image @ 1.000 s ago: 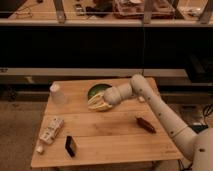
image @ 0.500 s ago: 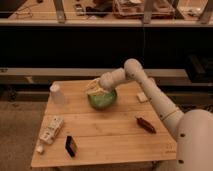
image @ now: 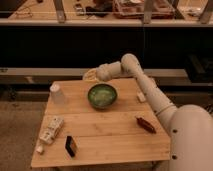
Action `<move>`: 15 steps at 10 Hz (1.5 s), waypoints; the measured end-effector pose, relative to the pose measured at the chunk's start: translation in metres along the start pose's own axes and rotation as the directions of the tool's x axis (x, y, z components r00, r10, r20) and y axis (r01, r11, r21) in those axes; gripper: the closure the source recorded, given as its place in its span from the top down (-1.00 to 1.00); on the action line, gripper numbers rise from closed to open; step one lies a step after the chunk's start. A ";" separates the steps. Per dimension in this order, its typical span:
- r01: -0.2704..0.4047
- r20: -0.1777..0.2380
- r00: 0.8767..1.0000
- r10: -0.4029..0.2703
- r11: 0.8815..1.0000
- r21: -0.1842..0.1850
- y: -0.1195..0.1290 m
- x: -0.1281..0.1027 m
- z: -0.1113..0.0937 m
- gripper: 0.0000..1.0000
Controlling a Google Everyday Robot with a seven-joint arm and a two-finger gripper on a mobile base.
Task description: Place the ceramic cup over the eraser
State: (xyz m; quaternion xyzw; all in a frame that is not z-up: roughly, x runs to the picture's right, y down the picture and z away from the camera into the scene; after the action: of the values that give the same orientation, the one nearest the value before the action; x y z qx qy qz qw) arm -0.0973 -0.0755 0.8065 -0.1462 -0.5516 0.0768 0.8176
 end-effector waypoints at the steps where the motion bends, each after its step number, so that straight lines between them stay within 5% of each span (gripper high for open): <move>1: -0.026 -0.041 0.999 0.031 0.994 0.110 -0.018 0.015 0.002 -0.55; 4: -0.120 -0.108 0.982 0.153 0.956 0.269 -0.015 0.052 0.009 0.07; 6: -0.178 -0.126 0.967 0.220 0.943 0.283 0.003 0.064 0.024 0.42; 9: -0.284 -0.120 0.942 0.313 0.936 0.209 0.040 0.067 0.059 0.60; 11: -0.351 -0.066 0.932 0.355 0.934 0.070 0.069 0.043 0.087 0.60; 12: -0.358 -0.050 0.932 0.360 0.933 0.036 0.074 0.036 0.091 0.60; 15: -0.363 -0.036 0.931 0.363 0.932 0.011 0.078 0.030 0.094 0.60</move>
State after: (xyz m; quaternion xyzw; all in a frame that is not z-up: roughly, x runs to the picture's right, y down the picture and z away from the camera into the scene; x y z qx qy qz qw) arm -0.1702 0.0210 0.8402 -0.2452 -0.4994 0.2247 0.7999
